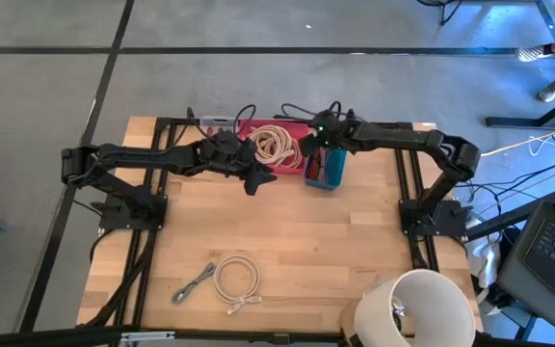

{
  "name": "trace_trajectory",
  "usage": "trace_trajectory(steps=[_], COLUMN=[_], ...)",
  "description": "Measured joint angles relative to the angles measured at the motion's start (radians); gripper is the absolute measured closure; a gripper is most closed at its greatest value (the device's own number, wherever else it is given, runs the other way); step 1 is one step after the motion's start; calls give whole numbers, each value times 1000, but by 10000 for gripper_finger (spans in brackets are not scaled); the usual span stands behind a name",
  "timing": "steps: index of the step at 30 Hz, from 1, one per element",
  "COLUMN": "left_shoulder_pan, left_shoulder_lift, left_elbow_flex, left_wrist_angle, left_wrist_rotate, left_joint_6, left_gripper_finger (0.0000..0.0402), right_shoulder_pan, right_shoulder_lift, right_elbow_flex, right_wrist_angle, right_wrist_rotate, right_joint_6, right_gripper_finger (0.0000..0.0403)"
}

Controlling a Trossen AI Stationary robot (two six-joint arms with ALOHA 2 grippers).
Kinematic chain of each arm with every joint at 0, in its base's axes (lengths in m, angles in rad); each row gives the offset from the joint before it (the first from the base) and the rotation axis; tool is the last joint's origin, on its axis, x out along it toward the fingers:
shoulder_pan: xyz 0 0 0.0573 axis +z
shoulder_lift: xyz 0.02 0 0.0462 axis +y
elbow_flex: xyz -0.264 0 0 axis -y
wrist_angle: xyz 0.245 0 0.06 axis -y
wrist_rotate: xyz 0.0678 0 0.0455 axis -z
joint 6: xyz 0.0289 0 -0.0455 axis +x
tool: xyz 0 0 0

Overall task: Pick & Place USB Port
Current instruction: Put the light brown HDMI cable into the pink bin

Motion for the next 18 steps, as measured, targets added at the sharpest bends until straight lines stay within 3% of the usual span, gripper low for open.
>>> trace_trajectory(steps=[5, 18], left_shoulder_pan=[0, 0], left_shoulder_lift=[0, 0], left_elbow_flex=[0, 0], left_wrist_angle=[0, 0], left_wrist_rotate=[8, 43], left_joint_6=[0, -14], left_gripper_finger=[213, 213], right_shoulder_pan=[23, 39], right_shoulder_lift=[-3, -1], right_elbow_flex=[0, 0], right_wrist_angle=[3, -41], right_wrist_rotate=[37, 17], right_joint_6=[5, 106], right_gripper_finger=[179, 179])
